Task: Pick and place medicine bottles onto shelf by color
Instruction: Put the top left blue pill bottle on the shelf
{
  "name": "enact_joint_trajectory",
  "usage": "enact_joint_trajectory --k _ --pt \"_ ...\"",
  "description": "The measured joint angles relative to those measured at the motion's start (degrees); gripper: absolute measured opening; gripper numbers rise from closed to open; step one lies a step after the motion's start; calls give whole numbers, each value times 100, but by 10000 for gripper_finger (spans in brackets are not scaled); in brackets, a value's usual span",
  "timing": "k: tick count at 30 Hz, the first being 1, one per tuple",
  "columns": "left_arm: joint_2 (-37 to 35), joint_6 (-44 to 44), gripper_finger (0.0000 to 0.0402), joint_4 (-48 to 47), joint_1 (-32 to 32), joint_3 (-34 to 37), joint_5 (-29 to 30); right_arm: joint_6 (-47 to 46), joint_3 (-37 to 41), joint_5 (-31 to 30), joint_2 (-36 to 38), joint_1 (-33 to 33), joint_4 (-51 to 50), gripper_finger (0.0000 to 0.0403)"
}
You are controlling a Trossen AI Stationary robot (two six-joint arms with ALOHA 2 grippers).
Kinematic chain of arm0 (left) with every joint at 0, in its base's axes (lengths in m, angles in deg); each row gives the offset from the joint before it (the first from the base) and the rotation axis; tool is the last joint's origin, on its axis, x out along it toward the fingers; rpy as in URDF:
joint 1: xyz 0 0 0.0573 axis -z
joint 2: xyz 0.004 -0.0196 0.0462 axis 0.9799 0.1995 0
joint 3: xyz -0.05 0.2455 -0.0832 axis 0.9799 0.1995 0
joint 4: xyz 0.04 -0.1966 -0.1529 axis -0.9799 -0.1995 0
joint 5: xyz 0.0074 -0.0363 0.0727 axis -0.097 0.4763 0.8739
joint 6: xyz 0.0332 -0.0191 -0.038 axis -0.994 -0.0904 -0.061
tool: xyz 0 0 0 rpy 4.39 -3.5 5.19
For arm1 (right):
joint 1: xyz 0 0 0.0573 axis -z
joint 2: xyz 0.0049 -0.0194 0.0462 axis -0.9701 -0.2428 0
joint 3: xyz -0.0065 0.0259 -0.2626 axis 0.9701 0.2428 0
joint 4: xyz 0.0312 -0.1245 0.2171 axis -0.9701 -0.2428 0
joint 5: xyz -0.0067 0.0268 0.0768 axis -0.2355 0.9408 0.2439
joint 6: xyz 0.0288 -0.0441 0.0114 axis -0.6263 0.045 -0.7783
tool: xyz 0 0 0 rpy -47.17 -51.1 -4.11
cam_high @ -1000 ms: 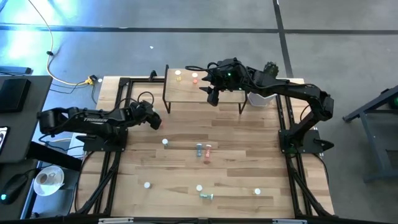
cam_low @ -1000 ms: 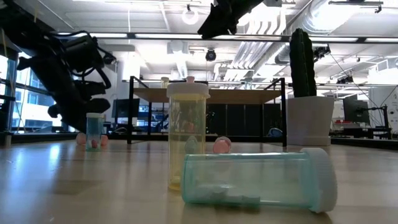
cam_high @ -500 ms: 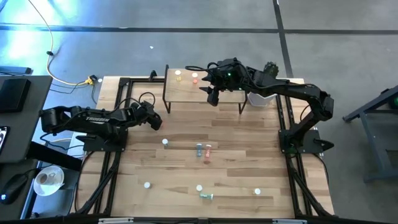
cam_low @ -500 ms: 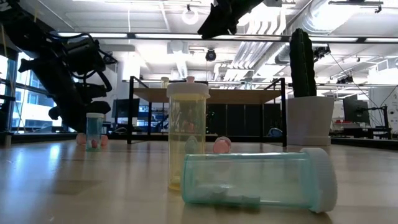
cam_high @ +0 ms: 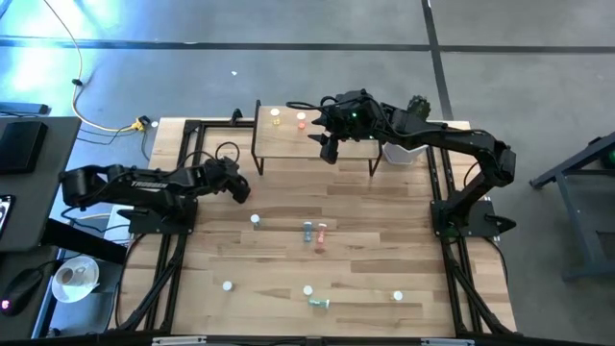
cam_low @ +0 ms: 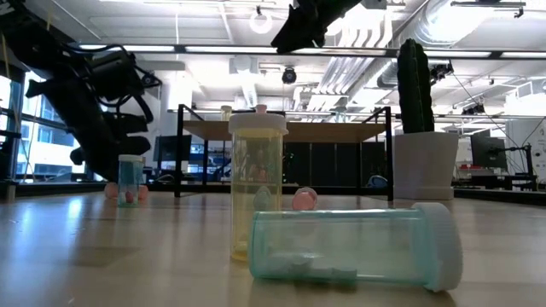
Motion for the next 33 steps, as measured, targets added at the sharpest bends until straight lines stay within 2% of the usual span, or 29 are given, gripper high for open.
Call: enact_joint_trajectory --k 5,12,22,28,33 --pt "-385 -108 81 -134 4 9 -212 -2 0 0 -1 0 0 185" --pt "-1085 -170 81 -810 2 -78 -506 -2 0 0 -1 0 0 185" --pt "-1766 -856 81 -2196 17 -1118 -672 -3 0 0 -1 0 2 185" --pt "-1934 -866 81 -2334 41 -1688 -1124 2 0 0 -1 -25 2 185" --pt "-1932 -1047 81 -2466 290 -2094 -1194 9 0 0 0 -109 2 185"
